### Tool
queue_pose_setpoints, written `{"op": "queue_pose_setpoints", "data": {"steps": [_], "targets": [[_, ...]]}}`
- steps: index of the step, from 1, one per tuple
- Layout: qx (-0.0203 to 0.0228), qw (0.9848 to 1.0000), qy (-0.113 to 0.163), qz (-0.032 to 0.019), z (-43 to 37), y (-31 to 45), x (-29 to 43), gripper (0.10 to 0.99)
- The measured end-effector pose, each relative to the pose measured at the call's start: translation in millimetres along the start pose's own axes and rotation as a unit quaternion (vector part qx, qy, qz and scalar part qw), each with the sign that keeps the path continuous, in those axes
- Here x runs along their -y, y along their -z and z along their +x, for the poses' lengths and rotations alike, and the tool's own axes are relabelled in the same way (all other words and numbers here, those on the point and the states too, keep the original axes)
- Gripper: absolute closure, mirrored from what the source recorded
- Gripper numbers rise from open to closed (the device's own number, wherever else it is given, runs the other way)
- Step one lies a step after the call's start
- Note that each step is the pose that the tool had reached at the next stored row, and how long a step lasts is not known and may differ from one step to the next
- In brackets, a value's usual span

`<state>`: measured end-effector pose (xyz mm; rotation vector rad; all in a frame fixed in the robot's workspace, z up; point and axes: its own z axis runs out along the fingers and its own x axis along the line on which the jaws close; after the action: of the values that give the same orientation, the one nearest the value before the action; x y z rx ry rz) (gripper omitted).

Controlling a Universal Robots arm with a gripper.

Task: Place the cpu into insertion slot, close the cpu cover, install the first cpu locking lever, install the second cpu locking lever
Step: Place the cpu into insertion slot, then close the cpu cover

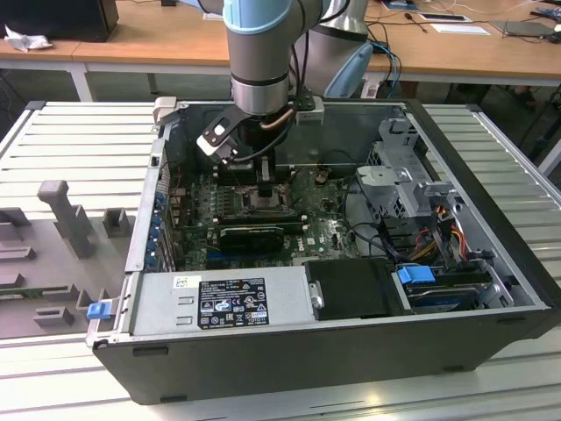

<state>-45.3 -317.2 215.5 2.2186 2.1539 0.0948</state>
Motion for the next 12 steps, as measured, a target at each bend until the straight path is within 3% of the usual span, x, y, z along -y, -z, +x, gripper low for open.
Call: {"op": "queue_pose_setpoints", "data": {"steps": [9,12], "targets": [[0.0,1.0,0.0,0.0,0.1,9.0,-0.7,0.98],[0.0,1.0,0.0,0.0007,0.1,9.3,-5.2,0.98]]}}
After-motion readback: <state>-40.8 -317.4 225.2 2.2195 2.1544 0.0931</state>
